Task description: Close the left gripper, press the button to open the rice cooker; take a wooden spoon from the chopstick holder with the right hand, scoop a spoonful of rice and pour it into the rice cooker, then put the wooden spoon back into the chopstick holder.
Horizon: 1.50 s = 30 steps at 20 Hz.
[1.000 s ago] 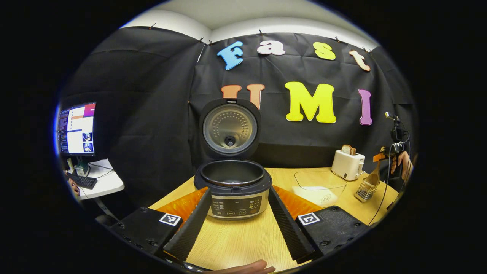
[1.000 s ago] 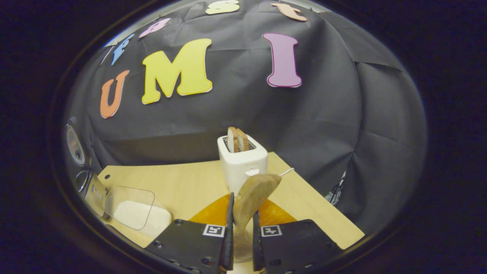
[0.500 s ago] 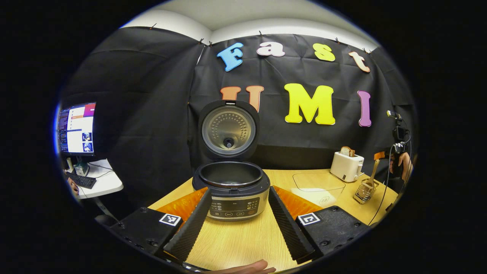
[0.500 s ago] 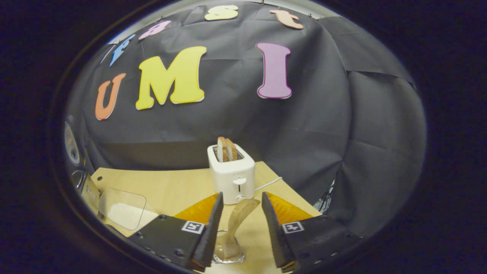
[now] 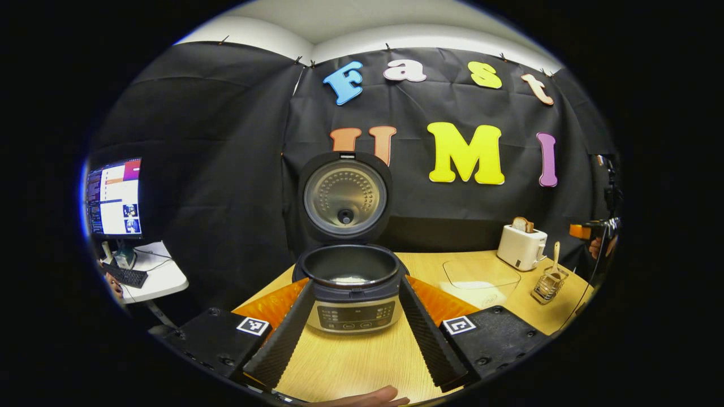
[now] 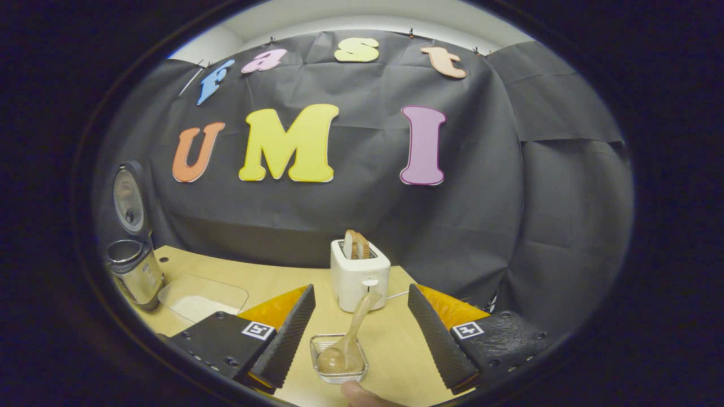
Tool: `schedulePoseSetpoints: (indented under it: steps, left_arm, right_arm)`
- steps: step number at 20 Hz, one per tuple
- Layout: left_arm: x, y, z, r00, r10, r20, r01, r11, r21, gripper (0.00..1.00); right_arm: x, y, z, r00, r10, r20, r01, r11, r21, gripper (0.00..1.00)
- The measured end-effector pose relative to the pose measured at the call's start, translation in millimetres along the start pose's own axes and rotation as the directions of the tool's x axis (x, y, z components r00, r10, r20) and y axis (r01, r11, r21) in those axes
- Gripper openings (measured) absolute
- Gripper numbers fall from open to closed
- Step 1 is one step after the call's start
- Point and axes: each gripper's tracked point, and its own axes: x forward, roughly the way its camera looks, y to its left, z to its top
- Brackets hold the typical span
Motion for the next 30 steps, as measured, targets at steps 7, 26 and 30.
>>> schedulePoseSetpoints:
  steps: [7, 26, 30]
  left_arm:
    - [59.7, 18.1, 75.0, 0.997, 0.068, 0.043, -0.068, 0.998, 0.015, 0.95]
    - [263.9, 39.8, 226.7, 0.981, 0.139, 0.134, -0.136, 0.99, -0.032, 0.95]
    - [281.2, 33.6, 208.6, 0.994, 0.093, 0.05, -0.089, 0.993, -0.077, 0.95]
  right_arm:
    - [-46.5, 36.4, -49.4, 0.988, 0.152, 0.004, -0.152, 0.988, 0.009, 0.98]
    - [-49.2, 5.2, -47.9, 0.963, 0.252, 0.091, -0.261, 0.961, 0.093, 0.93]
    - [-52.3, 8.7, -46.5, 0.955, 0.276, 0.108, -0.287, 0.953, 0.097, 0.93]
